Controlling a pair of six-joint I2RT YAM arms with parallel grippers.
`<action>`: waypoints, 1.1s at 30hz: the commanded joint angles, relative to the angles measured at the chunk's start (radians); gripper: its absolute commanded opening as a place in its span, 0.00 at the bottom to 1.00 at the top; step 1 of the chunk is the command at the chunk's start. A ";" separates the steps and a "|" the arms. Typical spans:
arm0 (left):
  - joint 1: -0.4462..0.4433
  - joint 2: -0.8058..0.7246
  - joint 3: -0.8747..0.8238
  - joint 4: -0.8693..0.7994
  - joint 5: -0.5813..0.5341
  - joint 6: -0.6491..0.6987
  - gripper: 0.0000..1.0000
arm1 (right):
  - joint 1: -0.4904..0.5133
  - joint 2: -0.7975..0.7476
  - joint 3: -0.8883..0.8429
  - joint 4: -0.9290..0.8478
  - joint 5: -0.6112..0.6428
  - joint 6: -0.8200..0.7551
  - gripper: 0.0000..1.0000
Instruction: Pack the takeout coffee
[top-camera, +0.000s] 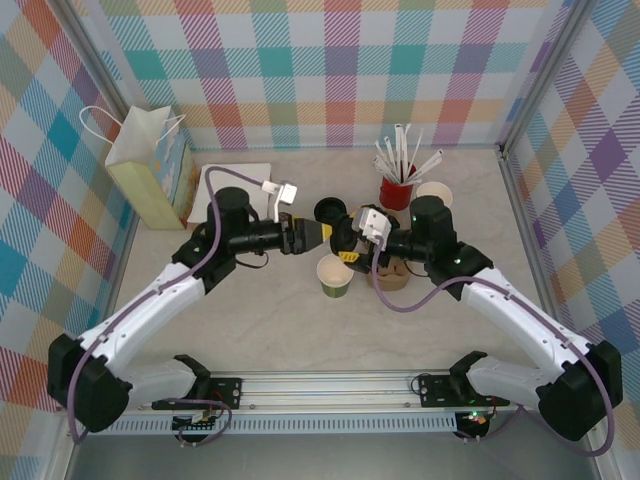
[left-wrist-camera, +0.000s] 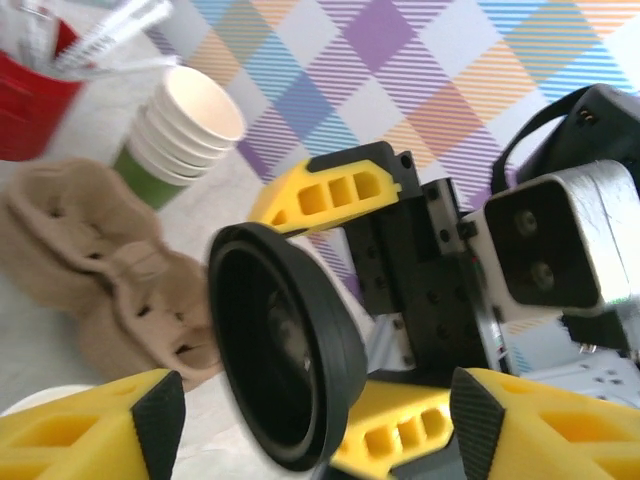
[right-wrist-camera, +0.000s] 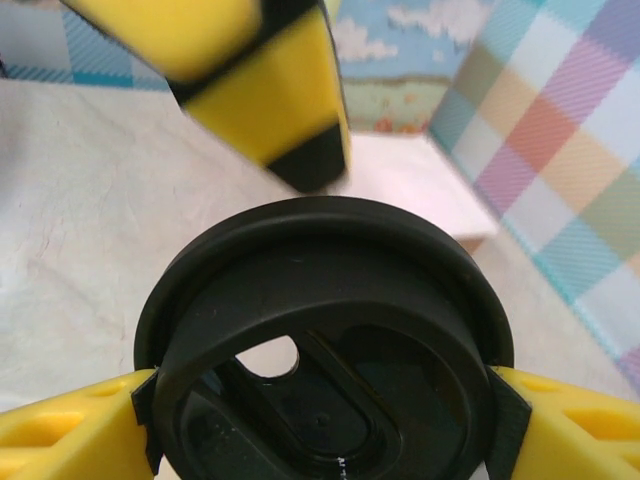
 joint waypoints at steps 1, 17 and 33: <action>0.014 -0.100 -0.004 -0.204 -0.195 0.142 0.73 | 0.008 -0.005 0.098 -0.278 0.076 0.082 0.79; 0.014 -0.432 -0.342 -0.301 -0.648 0.131 0.85 | 0.168 0.363 0.537 -0.828 0.435 0.439 0.80; 0.015 -0.584 -0.441 -0.333 -0.761 0.105 0.91 | 0.254 0.705 0.813 -1.039 0.552 0.525 0.81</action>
